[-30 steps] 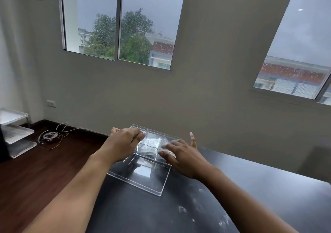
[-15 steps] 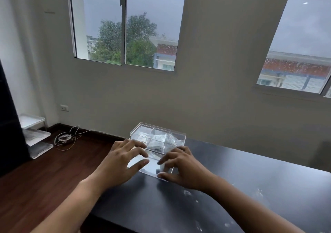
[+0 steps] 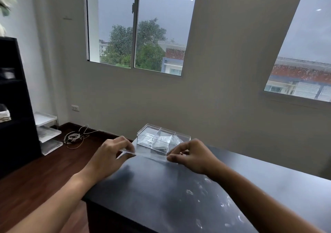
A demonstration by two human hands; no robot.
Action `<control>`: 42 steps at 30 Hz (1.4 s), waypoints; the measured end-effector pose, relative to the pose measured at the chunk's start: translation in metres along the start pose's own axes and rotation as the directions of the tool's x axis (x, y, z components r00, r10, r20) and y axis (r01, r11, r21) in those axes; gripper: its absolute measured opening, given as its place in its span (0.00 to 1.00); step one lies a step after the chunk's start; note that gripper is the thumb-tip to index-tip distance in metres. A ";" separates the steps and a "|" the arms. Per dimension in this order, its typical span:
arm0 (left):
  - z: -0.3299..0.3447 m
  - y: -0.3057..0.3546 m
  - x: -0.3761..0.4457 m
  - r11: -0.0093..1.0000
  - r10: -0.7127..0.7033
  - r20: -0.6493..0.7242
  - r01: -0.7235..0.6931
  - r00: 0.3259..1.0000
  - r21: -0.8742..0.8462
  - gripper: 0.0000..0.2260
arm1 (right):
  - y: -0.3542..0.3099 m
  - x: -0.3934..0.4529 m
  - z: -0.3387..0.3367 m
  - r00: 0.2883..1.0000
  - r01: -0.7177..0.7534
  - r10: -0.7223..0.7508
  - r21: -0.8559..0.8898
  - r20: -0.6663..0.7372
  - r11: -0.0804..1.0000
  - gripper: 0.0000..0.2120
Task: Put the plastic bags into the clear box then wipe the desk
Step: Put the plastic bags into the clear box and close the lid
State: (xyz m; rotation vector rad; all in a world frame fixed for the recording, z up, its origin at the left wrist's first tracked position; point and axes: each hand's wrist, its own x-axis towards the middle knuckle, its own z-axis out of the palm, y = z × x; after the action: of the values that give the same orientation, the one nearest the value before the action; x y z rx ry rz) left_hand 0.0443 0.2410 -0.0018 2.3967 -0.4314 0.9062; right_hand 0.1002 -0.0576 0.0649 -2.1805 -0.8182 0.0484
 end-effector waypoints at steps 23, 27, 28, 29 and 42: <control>0.077 -0.006 0.115 0.728 -0.531 -0.204 0.319 0.823 -0.607 0.09 | 0.066 0.074 -0.039 0.994 0.079 -0.101 -0.394 -0.035 0.916 0.56; 0.095 -0.021 0.107 0.874 -0.428 -0.189 0.352 0.884 -0.335 0.11 | 0.081 0.086 -0.039 1.000 0.016 -0.006 -0.361 0.029 0.933 0.54; 0.097 -0.024 0.106 0.886 -0.421 -0.195 0.355 0.886 -0.298 0.11 | 0.082 0.087 -0.037 0.999 0.011 0.006 -0.364 0.045 0.931 0.53; 0.100 -0.027 0.105 0.889 -0.422 -0.194 0.362 0.886 -0.279 0.11 | 0.082 0.089 -0.034 0.998 0.008 0.015 -0.369 0.060 0.929 0.53; 0.102 -0.039 0.100 0.818 -0.542 -0.122 0.490 0.831 -0.300 0.14 | 0.078 0.099 -0.015 0.992 -0.082 0.110 -0.334 0.066 0.939 0.52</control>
State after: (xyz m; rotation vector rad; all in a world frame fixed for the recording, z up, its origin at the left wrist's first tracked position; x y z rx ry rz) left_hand 0.1866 0.2022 -0.0125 1.9970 0.1810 0.7691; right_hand 0.2246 -0.0489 0.0437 -2.5509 -0.8122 0.0547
